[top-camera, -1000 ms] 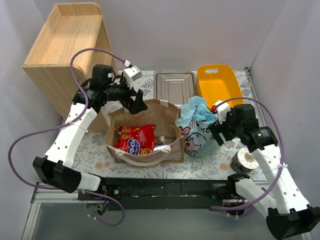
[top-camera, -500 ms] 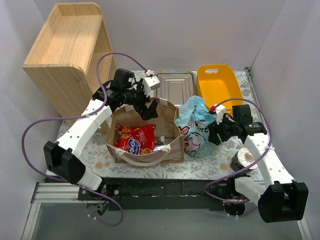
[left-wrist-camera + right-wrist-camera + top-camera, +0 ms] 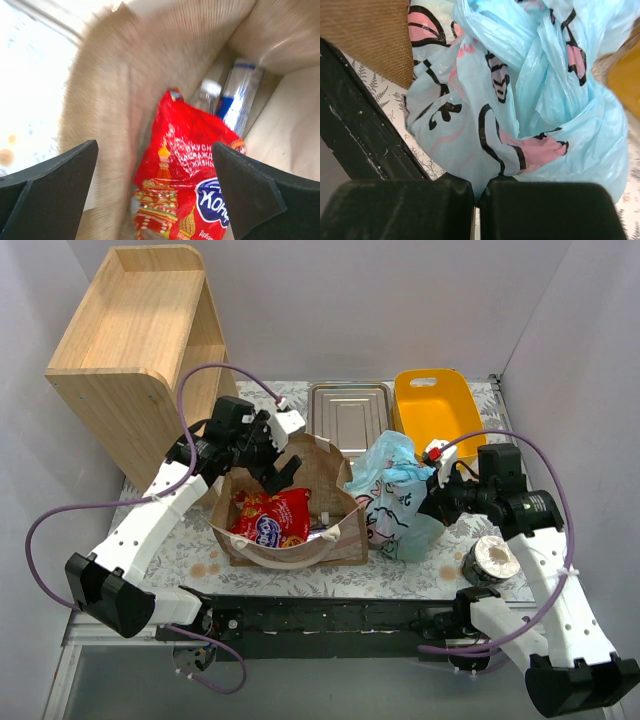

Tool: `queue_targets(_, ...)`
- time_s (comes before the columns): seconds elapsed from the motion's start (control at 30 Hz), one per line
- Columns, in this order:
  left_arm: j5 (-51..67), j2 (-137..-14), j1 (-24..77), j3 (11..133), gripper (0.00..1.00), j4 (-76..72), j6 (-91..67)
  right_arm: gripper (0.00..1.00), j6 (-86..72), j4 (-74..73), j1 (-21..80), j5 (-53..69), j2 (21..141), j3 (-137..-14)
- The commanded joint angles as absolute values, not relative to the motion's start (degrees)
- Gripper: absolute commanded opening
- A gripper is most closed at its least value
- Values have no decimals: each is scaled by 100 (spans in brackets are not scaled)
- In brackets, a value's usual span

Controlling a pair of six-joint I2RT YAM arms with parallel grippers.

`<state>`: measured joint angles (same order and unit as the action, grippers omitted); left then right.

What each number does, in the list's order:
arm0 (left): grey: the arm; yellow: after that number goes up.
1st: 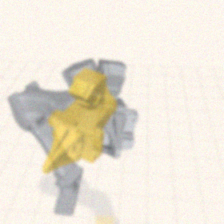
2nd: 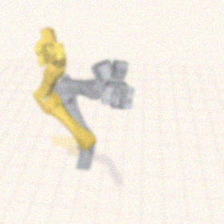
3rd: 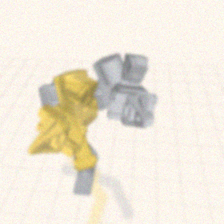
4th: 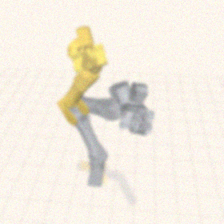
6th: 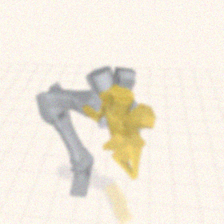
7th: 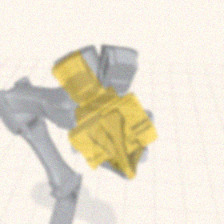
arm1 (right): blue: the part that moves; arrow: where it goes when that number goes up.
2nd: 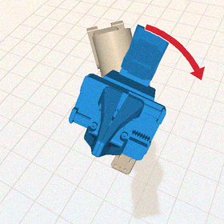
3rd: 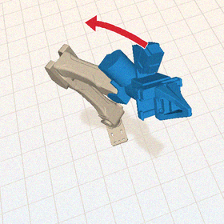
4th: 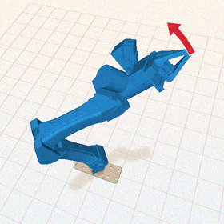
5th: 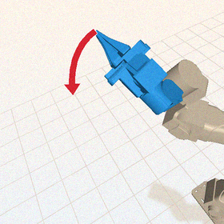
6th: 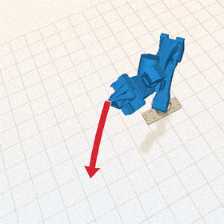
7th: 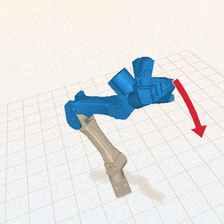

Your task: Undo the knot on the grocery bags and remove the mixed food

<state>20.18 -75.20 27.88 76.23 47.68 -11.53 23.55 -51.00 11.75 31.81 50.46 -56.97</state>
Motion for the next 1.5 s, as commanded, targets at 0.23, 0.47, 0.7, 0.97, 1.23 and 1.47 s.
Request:
queue_targets(0.23, 3717, -9699, 3427, 12019, 98, 5914, -1503, 54, 2471, -6091, 1230, 2689, 5282, -7170)
queue_targets(0.47, 3244, -10800, 4586, 12454, 98, 5547, -1502, 62, 1732, -5529, 1204, 2059, 5317, -7559)
queue_targets(0.7, 2927, -11504, 4764, 12463, 98, 4747, -2004, 61, 1653, -5652, 1099, 1345, 5081, -6558)
queue_targets(0.97, 2848, -12164, 4816, 12639, 98, 4263, -2320, 60, 2126, -5616, 985, 1018, 5448, -6162)
queue_targets(1.23, 2830, -12401, 4816, 12612, 59, 4701, -2048, 39, 2645, -5740, 975, 1494, 5809, -5695)
queue_targets(1.47, 2137, -11831, 4799, 12042, 0, 4905, -2118, 6, 2742, -5607, 967, 1959, 5836, -6248)
